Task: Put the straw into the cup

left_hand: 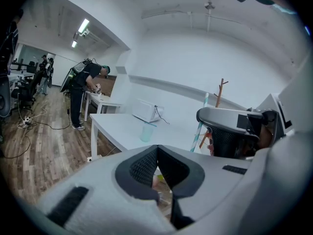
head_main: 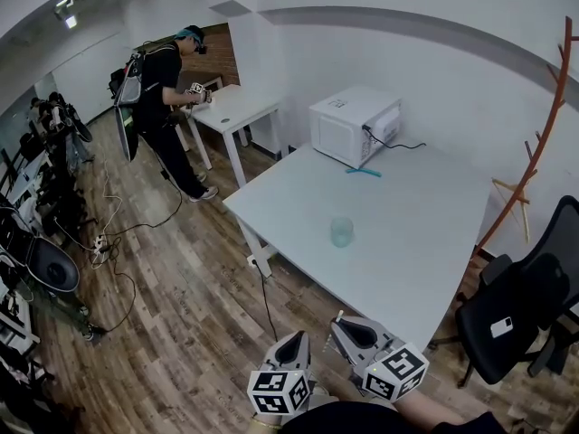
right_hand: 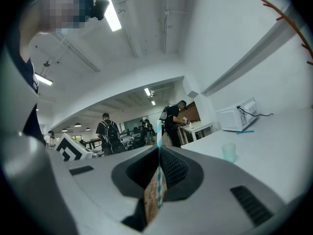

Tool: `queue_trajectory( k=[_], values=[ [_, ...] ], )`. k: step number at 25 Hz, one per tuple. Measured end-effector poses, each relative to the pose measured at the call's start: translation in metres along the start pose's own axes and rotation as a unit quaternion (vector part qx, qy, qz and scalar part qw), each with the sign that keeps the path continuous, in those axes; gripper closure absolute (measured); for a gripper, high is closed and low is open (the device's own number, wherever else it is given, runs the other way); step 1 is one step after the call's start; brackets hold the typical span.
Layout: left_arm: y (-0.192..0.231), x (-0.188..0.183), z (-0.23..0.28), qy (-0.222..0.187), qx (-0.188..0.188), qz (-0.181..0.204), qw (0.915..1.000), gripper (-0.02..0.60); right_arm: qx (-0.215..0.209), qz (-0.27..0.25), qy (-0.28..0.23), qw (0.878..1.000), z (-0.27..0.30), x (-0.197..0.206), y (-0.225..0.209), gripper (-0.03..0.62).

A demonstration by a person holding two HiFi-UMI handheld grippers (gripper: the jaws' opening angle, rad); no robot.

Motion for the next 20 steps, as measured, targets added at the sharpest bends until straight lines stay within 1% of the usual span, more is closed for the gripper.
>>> queue_trajectory(
  k=[6,13,17,20],
  values=[
    [0.02,-0.003,0.011,0.004,0.008,-0.001,1.0,0.571,0.006,-0.003,0.002,1.0,0.022,0.0,-0.001,0.56],
    [0.031,-0.004,0.018,0.006,0.014,-0.01,0.9998,0.571,0.016,-0.008,0.013,1.0,0.032,0.002,-0.004,0.56],
    [0.035,-0.008,0.028,0.006,0.014,-0.009,0.9998,0.571,0.019,-0.005,0.01,1.0,0.039,-0.004,-0.015,0.56],
    [0.042,-0.012,0.037,0.005,0.007,-0.012,0.9999,0.571,0.016,-0.006,0.014,1.0,0.049,-0.006,-0.026,0.56]
  ],
)
Point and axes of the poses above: the fingertips, and each gripper's own axes: z forward along the fingers, y to its left, x out of its underside, the point moved 7 cm from there along -z, backward along the fingers, and after that the axes turned 6 degrees about z, right-handed, at the moved point
